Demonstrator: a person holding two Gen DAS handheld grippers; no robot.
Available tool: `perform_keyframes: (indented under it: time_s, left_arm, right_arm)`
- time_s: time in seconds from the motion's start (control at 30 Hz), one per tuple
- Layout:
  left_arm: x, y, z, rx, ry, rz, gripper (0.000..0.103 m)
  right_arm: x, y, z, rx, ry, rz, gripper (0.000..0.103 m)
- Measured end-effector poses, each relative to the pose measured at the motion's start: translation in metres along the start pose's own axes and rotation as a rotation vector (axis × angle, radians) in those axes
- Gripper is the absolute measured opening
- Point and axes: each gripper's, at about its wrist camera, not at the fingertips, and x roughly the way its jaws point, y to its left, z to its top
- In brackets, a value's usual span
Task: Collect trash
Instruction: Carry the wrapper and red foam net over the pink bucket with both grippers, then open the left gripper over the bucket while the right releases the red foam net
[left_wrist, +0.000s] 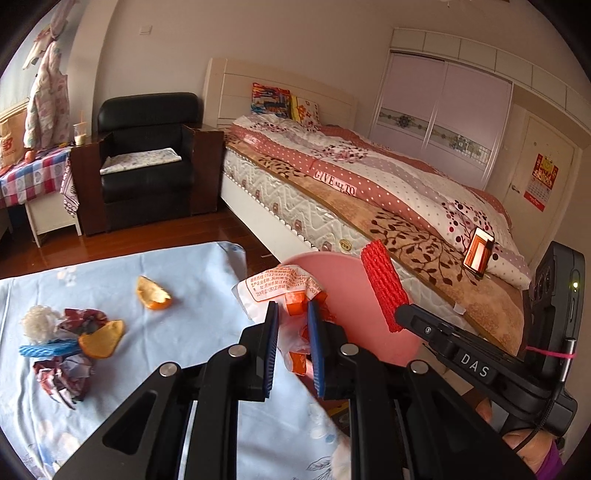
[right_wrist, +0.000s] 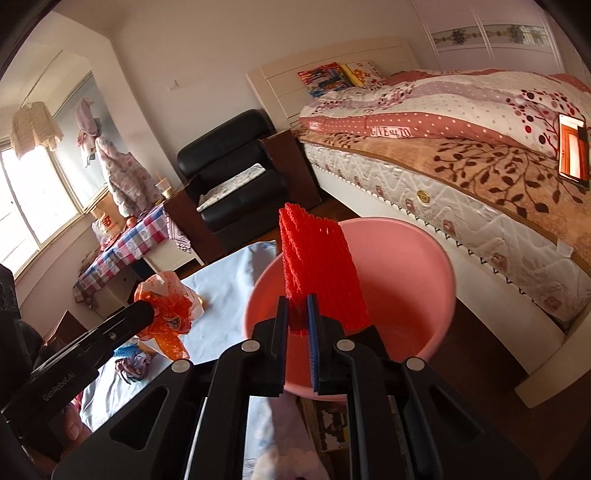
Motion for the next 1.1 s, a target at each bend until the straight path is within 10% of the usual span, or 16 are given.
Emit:
perform_keyframes:
  time_s: [0.73, 0.87, 1.1]
  left_arm:
    - [0.073, -0.037, -0.015, 0.051, 0.119, -0.062, 0.017]
    - [0.071, -0.035, -0.015, 0.043, 0.099, -0.053, 0.047]
    - [0.067, -0.027, -0.013, 0.021, 0.104, -0.047, 0.048]
  right_arm:
    - [0.015, -0.03, -0.005, 0.057, 0.036, -0.028, 0.01]
    - [0.017, -0.031, -0.006, 0.059, 0.039, -0.03, 0.01]
    - [0.017, -0.028, -0.006, 0.047, 0.031, -0.037, 0.01]
